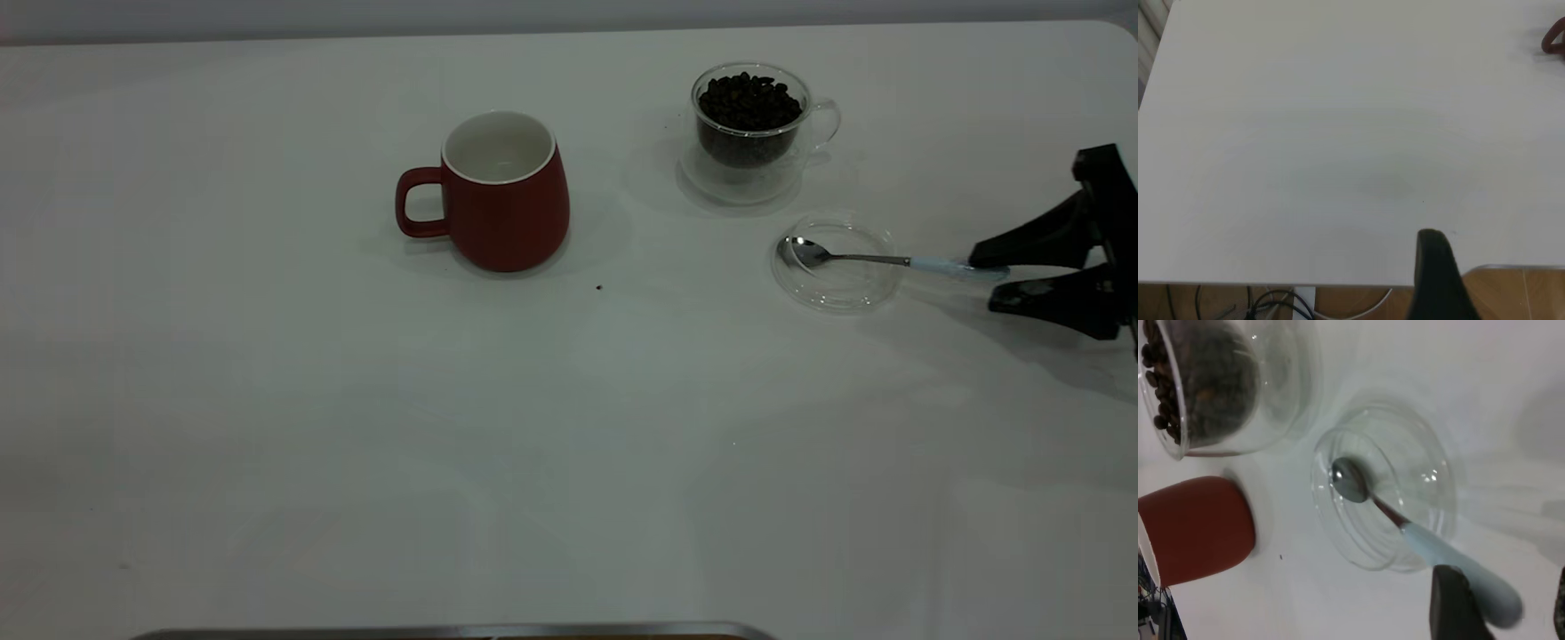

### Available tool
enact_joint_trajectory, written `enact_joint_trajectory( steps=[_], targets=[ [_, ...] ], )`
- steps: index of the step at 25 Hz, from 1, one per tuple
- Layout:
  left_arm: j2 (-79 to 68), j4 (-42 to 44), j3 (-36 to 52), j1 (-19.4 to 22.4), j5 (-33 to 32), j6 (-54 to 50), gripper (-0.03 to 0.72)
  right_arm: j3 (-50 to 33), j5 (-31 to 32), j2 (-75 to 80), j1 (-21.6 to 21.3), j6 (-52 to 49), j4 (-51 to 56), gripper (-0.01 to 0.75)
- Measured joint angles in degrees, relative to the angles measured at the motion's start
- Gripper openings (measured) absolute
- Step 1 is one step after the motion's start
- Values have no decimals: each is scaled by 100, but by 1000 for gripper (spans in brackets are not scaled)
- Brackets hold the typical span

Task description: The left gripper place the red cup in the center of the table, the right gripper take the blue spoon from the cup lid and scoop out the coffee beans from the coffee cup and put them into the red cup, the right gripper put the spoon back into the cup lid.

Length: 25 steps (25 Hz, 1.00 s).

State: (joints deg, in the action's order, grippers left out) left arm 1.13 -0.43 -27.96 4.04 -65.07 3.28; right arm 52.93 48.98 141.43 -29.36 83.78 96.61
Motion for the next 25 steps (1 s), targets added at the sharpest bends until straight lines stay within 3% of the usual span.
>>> enact_joint_trajectory(
  steps=[8, 15, 21, 25],
  targets=[
    [0, 0, 0, 0, 0, -6, 532, 0, -376, -916, -244, -985, -1340, 405],
    [0, 0, 0, 0, 0, -6, 532, -11, -585, -2687, -244, -3785, -3844, 405],
    [0, 0, 0, 0, 0, -6, 532, -34, -111, -4801, -18, -5736, -5741, 405],
    [0, 0, 0, 0, 0, -6, 532, -69, 565, -6343, 258, -6101, -6219, 405]
  ],
)
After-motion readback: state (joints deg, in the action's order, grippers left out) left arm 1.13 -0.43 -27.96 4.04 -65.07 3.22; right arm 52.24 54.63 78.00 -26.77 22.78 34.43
